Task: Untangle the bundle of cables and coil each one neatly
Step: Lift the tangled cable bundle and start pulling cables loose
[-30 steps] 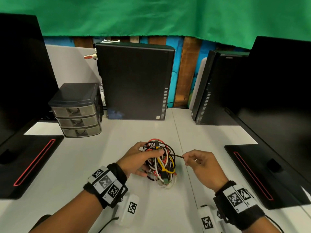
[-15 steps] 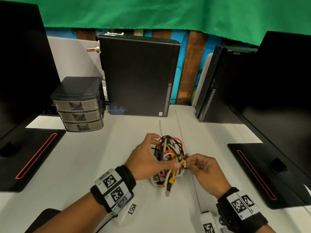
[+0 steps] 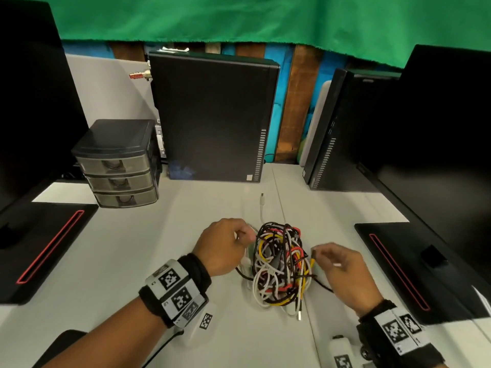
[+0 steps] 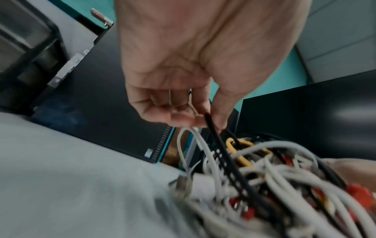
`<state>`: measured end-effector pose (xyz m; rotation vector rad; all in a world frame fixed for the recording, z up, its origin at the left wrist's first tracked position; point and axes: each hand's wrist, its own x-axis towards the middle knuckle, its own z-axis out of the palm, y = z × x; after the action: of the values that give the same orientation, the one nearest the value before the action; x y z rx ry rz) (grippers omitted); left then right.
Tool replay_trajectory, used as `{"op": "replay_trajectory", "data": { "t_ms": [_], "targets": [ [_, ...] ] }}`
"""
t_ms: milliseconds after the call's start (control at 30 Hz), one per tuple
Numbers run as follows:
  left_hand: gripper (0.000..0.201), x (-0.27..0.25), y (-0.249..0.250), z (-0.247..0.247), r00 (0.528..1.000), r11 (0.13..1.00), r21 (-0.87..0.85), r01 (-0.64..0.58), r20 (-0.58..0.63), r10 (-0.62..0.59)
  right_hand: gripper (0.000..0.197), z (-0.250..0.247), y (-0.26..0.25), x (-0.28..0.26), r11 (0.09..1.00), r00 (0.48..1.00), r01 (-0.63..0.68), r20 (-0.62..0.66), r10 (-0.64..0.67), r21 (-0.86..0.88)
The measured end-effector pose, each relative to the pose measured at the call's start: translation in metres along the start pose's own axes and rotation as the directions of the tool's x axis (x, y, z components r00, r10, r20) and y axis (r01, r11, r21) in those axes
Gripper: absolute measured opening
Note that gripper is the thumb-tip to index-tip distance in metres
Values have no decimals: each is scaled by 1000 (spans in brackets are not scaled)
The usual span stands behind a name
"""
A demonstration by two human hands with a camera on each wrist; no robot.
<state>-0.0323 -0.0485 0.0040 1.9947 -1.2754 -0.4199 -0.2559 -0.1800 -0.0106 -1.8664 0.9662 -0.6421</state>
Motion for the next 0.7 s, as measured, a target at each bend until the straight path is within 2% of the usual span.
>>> {"op": "replay_trajectory", "data": {
  "t_ms": [67, 100, 167, 267, 300, 367, 467, 533, 600, 633, 700],
  "targets": [
    [26, 5, 16, -8, 997, 981, -192, -41, -69, 28, 7, 0, -35, -8, 979, 959, 203, -198, -202, -19],
    [23, 8, 27, -12, 994, 954, -294, -59, -101, 31, 6, 0, -54, -9, 956, 935, 290, -203, -290, -31],
    [18, 15, 52, -21, 990, 899, -429, -83, -138, 26, 17, 1, -85, -2, 923, 933, 348, -40, -359, -162],
    [14, 19, 85, -40, 974, 849, -497, -179, -210, 82, 25, 5, -106, 26, 826, 943, 311, 260, -207, -470],
    [14, 18, 92, -47, 970, 828, -521, -206, -222, 102, 25, 7, -107, 34, 804, 930, 321, 329, -167, -501],
    [14, 12, 100, -56, 963, 805, -536, -253, -217, 158, 22, 10, -107, 47, 826, 912, 324, 386, -142, -462],
    [11, 2, 96, -62, 957, 814, -505, -285, -201, 211, 24, 6, -116, 58, 851, 931, 308, 318, -178, -426],
    [8, -3, 87, -64, 962, 826, -499, -263, -198, 187, 23, 0, -124, 63, 772, 951, 309, 205, -232, -556],
    [7, -7, 80, -66, 973, 833, -505, -226, -156, 170, 34, -4, -129, 66, 710, 963, 245, 84, -255, -660],
    [7, -10, 78, -66, 979, 837, -508, -204, -120, 166, 41, -5, -132, 66, 703, 959, 239, 48, -281, -670],
    [6, -12, 73, -65, 987, 854, -496, -156, -55, 148, 52, -10, -142, 68, 723, 918, 322, 12, -398, -611]
  ]
}}
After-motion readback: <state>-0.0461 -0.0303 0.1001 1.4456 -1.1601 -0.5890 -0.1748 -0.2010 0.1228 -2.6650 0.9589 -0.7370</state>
